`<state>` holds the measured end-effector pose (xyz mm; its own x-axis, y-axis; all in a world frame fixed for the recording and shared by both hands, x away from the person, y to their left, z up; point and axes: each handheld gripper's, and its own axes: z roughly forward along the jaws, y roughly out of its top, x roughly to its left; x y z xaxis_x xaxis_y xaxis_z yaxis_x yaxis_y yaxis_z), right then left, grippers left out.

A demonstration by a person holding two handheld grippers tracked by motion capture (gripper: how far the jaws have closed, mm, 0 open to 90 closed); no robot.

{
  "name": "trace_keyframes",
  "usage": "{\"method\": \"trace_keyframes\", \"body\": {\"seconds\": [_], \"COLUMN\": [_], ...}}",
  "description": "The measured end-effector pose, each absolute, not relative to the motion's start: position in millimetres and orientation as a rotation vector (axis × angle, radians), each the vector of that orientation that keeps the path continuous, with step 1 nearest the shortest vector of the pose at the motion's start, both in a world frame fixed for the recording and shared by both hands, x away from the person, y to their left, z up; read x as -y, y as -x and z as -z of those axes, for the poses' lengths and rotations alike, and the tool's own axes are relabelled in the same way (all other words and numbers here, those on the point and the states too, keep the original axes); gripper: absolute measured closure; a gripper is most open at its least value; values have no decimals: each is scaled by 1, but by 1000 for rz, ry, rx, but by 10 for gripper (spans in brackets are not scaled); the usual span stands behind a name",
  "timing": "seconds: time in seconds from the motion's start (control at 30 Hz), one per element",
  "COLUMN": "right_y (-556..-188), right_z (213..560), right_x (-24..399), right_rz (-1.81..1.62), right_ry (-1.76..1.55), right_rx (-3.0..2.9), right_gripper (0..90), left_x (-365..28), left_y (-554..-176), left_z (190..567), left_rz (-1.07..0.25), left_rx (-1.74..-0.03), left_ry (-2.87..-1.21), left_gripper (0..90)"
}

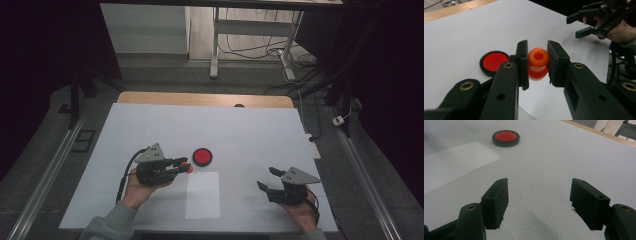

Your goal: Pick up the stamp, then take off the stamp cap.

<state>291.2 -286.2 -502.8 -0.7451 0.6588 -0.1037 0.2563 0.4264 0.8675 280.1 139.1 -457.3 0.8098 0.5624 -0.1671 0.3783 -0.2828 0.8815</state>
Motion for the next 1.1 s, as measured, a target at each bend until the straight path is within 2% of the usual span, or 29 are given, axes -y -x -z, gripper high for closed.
{"method": "trace_keyframes", "body": {"seconds": [0.53, 1.1], "right_y": [-292, -293], "right_z": [503, 500], "right_x": [285, 283], "right_rz": [-1273, -1299], "right_ry": [-785, -795], "right_rx": [-2266, -2260], "right_gripper": [317, 323], "left_x": [-120, -121], "left_y": [-281, -287], "left_z": [463, 467], "left_rz": [-157, -142], "left_rx": [-685, -691], "left_ry": [-1906, -1906], "left_gripper": [720, 720]}}
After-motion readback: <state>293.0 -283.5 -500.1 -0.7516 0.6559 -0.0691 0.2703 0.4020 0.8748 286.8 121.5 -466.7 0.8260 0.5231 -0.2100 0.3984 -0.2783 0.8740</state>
